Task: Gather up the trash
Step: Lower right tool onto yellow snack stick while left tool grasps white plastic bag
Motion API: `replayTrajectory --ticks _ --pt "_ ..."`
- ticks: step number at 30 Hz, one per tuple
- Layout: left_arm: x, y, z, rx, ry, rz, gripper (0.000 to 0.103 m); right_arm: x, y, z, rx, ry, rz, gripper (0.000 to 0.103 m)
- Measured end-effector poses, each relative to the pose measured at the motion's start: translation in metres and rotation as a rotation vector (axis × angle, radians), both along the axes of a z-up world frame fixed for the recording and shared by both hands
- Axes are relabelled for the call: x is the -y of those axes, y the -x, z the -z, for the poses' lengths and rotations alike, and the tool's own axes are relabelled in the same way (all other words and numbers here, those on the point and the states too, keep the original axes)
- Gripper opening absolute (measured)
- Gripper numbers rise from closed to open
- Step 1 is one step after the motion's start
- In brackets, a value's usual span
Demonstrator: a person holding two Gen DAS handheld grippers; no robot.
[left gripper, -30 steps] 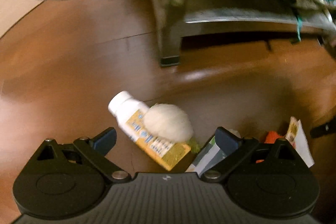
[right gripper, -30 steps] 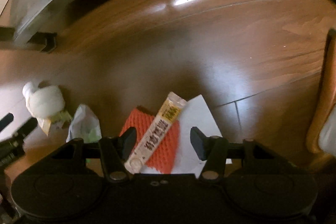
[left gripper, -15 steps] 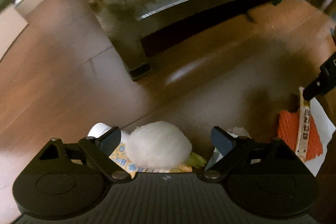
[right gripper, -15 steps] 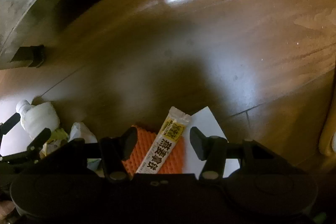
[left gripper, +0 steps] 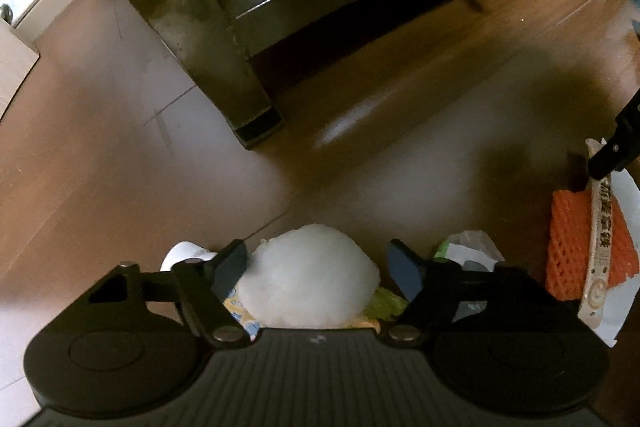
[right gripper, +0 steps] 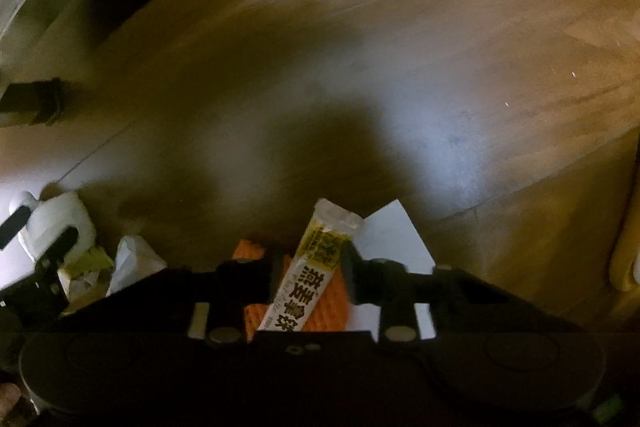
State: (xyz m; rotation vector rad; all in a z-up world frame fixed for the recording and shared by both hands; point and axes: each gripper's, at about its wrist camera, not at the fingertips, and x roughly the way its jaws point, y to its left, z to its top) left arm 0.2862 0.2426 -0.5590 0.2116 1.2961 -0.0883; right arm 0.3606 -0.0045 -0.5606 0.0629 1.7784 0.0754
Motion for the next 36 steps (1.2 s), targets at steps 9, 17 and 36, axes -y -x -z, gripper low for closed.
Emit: replayTrajectory --ticks 9,17,36 --pt "-0.005 -0.004 0.0 0.011 0.01 -0.029 0.055 -0.004 0.0 -0.007 0.033 0.016 -0.075 0.0" --pt "-0.014 -0.001 -0.005 0.024 0.052 -0.08 0.048 -0.002 0.002 -0.033 0.091 -0.048 -0.136 0.0" --pt "0.004 0.028 -0.025 0.015 0.188 -0.13 0.027 0.011 -0.009 -0.014 0.008 -0.06 0.034 0.031"
